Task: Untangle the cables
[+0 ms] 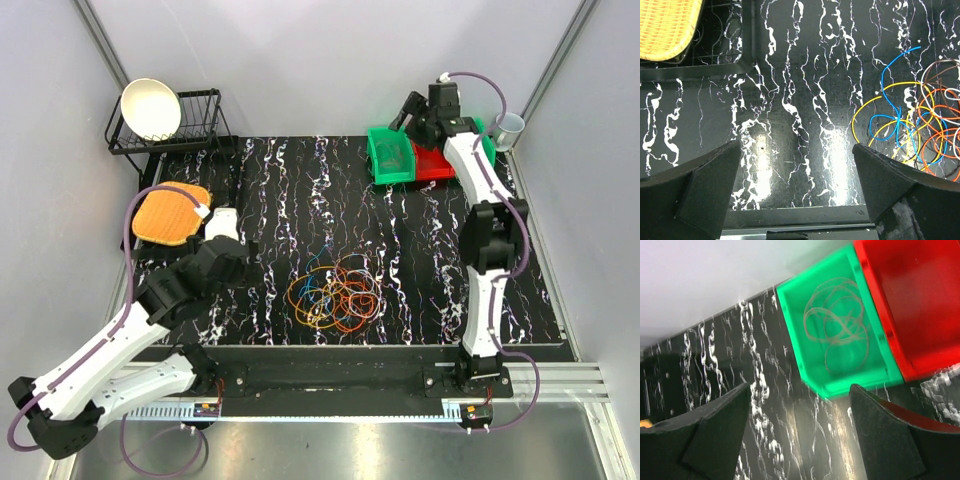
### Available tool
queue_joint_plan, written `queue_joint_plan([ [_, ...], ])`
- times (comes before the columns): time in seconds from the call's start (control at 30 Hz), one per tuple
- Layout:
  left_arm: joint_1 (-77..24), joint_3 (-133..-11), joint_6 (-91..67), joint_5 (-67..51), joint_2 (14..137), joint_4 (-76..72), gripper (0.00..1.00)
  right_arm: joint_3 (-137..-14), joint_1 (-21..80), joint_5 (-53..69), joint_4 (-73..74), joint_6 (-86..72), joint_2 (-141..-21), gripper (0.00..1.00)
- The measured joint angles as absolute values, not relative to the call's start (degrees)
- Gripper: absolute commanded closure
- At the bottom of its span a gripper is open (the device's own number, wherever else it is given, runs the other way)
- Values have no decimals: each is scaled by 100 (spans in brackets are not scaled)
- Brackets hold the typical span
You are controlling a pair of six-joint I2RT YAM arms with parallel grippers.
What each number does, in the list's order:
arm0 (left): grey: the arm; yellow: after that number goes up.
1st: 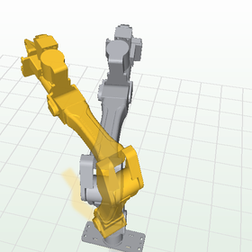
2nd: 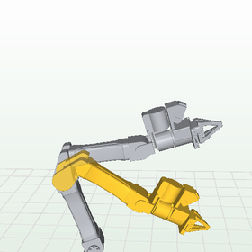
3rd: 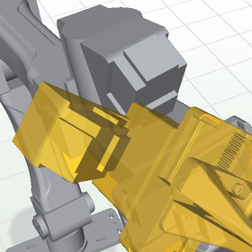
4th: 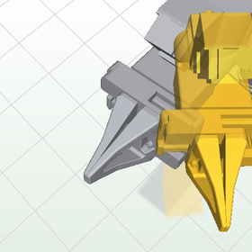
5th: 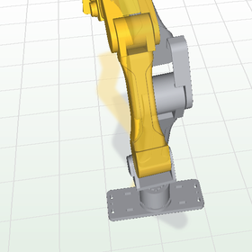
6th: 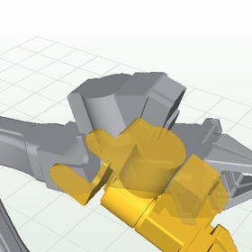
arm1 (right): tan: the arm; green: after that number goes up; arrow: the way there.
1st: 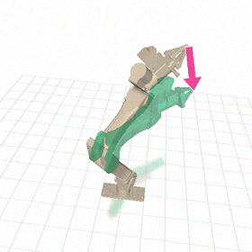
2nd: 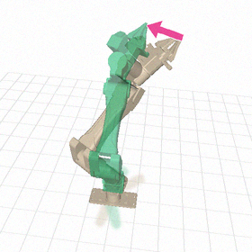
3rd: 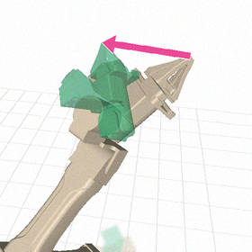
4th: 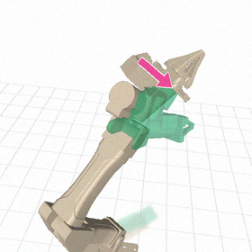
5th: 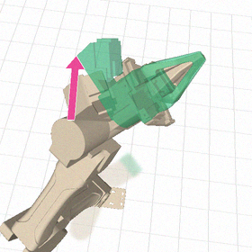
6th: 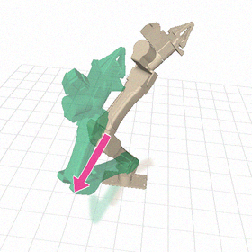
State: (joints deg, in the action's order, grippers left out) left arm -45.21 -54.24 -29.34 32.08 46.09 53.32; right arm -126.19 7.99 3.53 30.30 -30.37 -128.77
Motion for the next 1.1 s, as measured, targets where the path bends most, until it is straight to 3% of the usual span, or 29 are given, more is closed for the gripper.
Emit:
queue_joint_plan([
  [0.27,-4521,-5378,-2875,2746,4674,5022,1,-9623,1216,-117,3011,-2952,-10466,16],
  [0.57,-4539,-4856,-3203,1745,5684,3933,13,-7572,1614,75,3111,-3170,-8121,20],
  [0.77,-4657,-4814,-3400,1542,6554,3415,27,-6545,1614,554,2939,-3328,-7579,20],
  [1.1,-4936,-4864,-3662,1391,7627,2904,32,-5887,1717,1214,2611,-3354,-7599,30],
])
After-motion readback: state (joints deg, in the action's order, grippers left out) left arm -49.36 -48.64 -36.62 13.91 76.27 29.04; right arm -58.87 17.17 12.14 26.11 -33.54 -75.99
